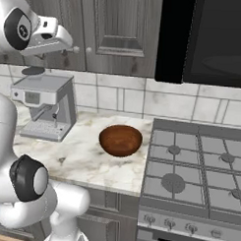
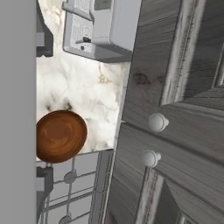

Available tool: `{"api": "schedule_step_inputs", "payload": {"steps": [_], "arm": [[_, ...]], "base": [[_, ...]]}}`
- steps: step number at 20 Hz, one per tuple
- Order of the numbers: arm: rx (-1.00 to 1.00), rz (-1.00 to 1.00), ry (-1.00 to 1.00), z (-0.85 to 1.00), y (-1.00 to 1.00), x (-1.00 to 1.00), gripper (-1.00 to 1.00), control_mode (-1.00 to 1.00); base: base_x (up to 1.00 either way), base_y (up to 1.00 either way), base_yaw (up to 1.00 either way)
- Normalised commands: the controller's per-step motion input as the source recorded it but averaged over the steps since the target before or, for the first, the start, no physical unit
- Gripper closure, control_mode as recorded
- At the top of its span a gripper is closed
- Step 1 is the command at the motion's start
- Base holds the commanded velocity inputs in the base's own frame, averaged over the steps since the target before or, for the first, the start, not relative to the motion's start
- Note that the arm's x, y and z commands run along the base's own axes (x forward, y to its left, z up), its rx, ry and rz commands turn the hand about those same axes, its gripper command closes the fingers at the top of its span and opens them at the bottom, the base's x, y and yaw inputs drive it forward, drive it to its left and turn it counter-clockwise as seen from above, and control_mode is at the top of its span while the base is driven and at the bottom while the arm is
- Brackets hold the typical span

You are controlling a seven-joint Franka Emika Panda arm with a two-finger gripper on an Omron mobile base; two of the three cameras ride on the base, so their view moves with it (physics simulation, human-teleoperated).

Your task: Open the cabinet and move the ladle to the pot. Then close the cabinet.

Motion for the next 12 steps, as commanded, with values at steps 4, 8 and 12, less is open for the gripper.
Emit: {"api": "schedule_step_inputs", "payload": {"steps": [4,8,12], "arm": [[-0.08,-0.04,0.0,0.04,0.0,0.19,-1.0,-1.0],[-0.07,-0.03,0.0,0.0,0.0,0.14,-1.0,-1.0],[-0.06,-0.02,0.0,0.0,0.0,0.22,-1.0,-1.0]], "base": [[0.0,0.0,0.0],[0.0,0.0,0.0],[0.0,0.0,0.0]]}}
